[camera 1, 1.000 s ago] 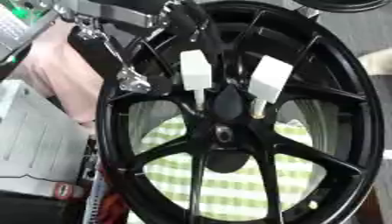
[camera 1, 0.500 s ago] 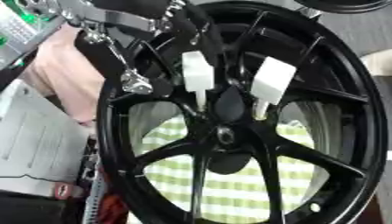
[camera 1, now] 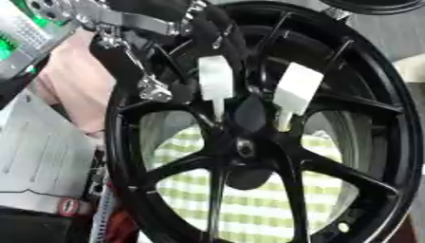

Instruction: Pull the pin out of the wheel hub.

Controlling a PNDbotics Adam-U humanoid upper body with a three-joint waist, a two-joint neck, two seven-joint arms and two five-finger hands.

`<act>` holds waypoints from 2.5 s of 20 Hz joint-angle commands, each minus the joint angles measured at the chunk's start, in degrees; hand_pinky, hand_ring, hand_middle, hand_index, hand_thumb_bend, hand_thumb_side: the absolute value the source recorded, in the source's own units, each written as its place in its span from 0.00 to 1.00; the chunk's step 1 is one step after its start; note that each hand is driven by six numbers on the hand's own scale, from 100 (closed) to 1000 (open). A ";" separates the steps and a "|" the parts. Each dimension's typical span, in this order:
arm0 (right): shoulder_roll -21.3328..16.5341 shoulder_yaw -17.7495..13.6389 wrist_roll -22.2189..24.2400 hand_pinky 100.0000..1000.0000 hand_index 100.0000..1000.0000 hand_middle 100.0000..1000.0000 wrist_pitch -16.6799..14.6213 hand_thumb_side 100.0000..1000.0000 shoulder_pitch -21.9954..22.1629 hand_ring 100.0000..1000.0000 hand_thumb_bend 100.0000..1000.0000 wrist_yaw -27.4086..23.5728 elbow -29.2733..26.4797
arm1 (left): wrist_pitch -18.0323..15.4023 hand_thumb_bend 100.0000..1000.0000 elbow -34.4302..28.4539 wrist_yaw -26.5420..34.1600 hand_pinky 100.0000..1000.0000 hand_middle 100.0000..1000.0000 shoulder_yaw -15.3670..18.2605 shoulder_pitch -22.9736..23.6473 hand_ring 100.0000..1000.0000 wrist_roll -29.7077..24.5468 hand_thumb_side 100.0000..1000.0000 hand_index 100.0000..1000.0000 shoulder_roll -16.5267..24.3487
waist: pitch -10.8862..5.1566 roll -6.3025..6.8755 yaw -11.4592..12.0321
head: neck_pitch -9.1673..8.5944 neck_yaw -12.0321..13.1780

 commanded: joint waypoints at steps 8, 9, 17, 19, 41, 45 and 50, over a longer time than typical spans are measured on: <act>-0.39 -0.21 0.23 0.89 0.64 0.52 0.01 0.31 -0.60 0.71 0.18 -0.26 -1.02 | -9.91 0.13 1.18 -2.35 0.83 0.80 0.20 -0.88 0.85 -7.88 0.00 0.84 0.13 | -0.62 -0.04 -0.38 | -1.05 0.41; -0.36 -0.19 0.25 0.89 0.64 0.52 0.02 0.31 -0.63 0.71 0.18 -0.26 -1.03 | -10.20 0.14 1.34 -2.70 0.83 0.80 0.15 -0.85 0.86 -7.83 0.00 0.84 0.06 | -0.56 -0.03 -0.41 | -1.08 0.45; -0.17 -0.26 0.33 0.89 0.64 0.52 0.02 0.31 -0.76 0.71 0.18 -0.28 -1.04 | -11.65 0.16 2.57 -4.31 0.83 0.81 -0.19 -0.60 0.86 -7.93 0.00 0.84 -0.39 | -0.19 -0.06 -0.61 | -1.32 0.83; -0.08 -0.30 0.34 0.89 0.64 0.52 0.03 0.32 -0.76 0.71 0.18 -0.27 -1.02 | -11.87 0.16 2.92 -4.62 0.83 0.81 -0.20 -0.59 0.86 -7.91 0.00 0.84 -0.54 | -0.09 -0.06 -0.66 | -1.41 0.92; 0.05 -0.45 0.53 0.89 0.64 0.52 0.20 0.32 -0.62 0.71 0.18 -0.24 -0.81 | -11.07 0.10 4.10 -3.05 0.83 0.77 -1.25 -1.45 0.82 -8.49 0.00 0.83 -1.29 | -0.13 0.15 -0.51 | -5.61 -3.90; 0.10 -0.47 0.51 0.89 0.64 0.52 0.31 0.32 -0.59 0.71 0.18 -0.26 -0.74 | -9.60 0.12 4.36 -2.86 0.83 0.78 -1.83 -1.79 0.83 -8.49 0.00 0.83 -1.34 | -0.13 0.23 -0.38 | -5.91 -4.05; 0.21 -0.52 0.46 0.89 0.64 0.52 0.43 0.32 -0.64 0.71 0.18 -0.34 -0.72 | -9.96 0.08 4.51 -2.70 0.83 0.69 -1.92 -1.81 0.80 -8.49 0.00 0.78 -1.54 | -0.06 0.29 -0.42 | -6.21 -4.06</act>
